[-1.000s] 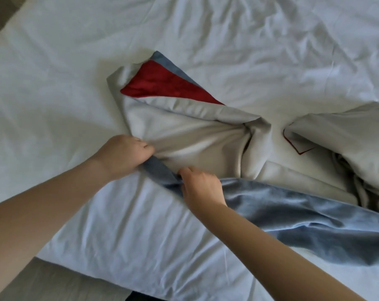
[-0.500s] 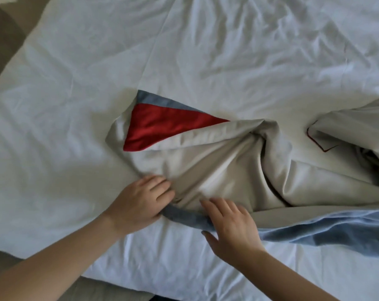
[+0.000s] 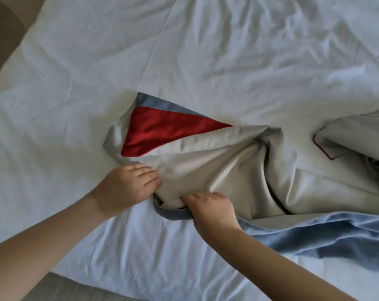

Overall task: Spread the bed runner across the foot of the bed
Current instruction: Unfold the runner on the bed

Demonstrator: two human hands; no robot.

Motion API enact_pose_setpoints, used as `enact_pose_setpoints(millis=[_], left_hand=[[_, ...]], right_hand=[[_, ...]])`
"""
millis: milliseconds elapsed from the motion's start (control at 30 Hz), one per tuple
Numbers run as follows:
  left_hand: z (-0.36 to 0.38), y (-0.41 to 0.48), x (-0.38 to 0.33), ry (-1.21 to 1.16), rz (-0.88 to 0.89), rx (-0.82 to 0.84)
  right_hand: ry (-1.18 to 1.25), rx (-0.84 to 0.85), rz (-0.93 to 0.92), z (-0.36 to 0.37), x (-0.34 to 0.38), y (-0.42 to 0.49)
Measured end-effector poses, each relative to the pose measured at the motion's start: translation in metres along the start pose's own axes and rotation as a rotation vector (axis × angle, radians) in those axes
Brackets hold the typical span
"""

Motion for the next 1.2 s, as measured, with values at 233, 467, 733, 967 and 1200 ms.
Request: enact_pose_setpoints(millis=[233,467,733,967,1200], left_hand=[[-0.058,0.038,0.035,0.072,-0.111,-0.174],[-0.059,0.147,0.089,0.064,-0.367,0.095],[-0.036,0.246,0.113,0.078,-0.56,0.386],[-0.034,0.224,0.097,0.029,-0.419,0.079],[-0.027,0.145,0.102,0.051,-0.477,0.065]], right_hand=[[0.057,-0.161,0.046,-0.096,-0.055,0.008],[0.084,-0.077,0.302,-0.16,-0.155,0.047],[0.038,0.047,0.484,-0.132,-0.258,0.092],[0.191,0.053,0.401,-0.142,-0.236,0.106],[0.056,-0.113,0.077,-0.146,-0.133,0.104]])
Point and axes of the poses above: each hand's wrist, its own y-axis towards the middle knuckle, its own z-axis out of the palm, x = y × z, the point moved 6 cm from there along y, towards the middle knuckle, and after that the axes turned 8 degrees about x, right-handed, at the moved point
